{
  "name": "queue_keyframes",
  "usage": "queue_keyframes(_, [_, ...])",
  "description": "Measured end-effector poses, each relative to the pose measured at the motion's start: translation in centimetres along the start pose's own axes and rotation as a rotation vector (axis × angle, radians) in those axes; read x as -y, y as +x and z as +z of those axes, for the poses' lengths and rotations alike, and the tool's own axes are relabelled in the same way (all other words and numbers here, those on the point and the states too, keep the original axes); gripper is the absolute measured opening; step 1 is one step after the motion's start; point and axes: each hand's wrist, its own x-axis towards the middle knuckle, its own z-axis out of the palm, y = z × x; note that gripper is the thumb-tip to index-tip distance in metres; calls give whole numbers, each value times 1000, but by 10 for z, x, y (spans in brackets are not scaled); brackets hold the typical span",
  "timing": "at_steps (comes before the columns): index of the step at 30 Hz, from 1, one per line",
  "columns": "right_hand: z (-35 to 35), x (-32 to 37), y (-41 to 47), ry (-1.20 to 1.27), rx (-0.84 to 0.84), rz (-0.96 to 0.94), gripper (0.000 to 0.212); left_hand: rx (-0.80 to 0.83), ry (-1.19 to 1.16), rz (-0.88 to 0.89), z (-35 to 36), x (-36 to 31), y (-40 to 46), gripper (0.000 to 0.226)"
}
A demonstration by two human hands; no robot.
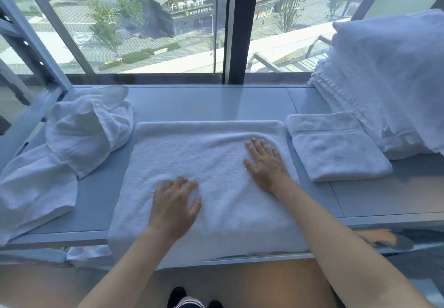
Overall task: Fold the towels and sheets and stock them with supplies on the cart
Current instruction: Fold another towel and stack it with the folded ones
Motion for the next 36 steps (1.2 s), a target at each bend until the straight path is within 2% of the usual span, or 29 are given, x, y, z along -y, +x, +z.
queue_keyframes(1, [5,2,-10,-4,-5,-5,66,-13,3,12,0,3,5,55])
queue_keyframes(6, [20,9,-54,-37,-18,-39,71,153,40,-31,12,31,50,63])
queue_keyframes(9, [13,19,-45,-120,-32,-34,73,81,1,-79,18,53,65,70])
queue_keyframes(12, [1,19,-6,-132,23,-104,70,62,-6,-82,24,59,69,75])
queue_keyframes(15, [-15,-5,27,-2,29,6,65,70,-16,-81,25,60,69,74])
queue_keyframes(17, [-22,-17,38,2,17,87,64,72,-13,-92,24,60,68,68])
queue_keyframes(19, [-23,-18,41,-14,26,105,63,83,1,-108,22,58,67,64])
queue_keyframes(21, [-18,-12,36,-68,-33,97,62,67,11,-120,18,53,70,64])
queue_keyframes(23, [-11,4,27,-45,-99,35,62,34,14,-79,14,47,79,61])
queue_keyframes(26, [7,40,14,93,-10,-130,63,113,28,99,16,34,99,59])
queue_keyframes(28, [19,49,10,37,20,-162,63,186,18,146,19,28,114,60])
queue_keyframes(30, [19,44,11,6,-8,-128,64,180,24,106,19,39,128,61])
queue_keyframes(34, [11,19,14,-5,-6,-44,66,117,47,-167,7,104,145,62])
queue_keyframes(36, [12,14,13,-15,-8,-48,66,119,44,-238,4,124,144,63])
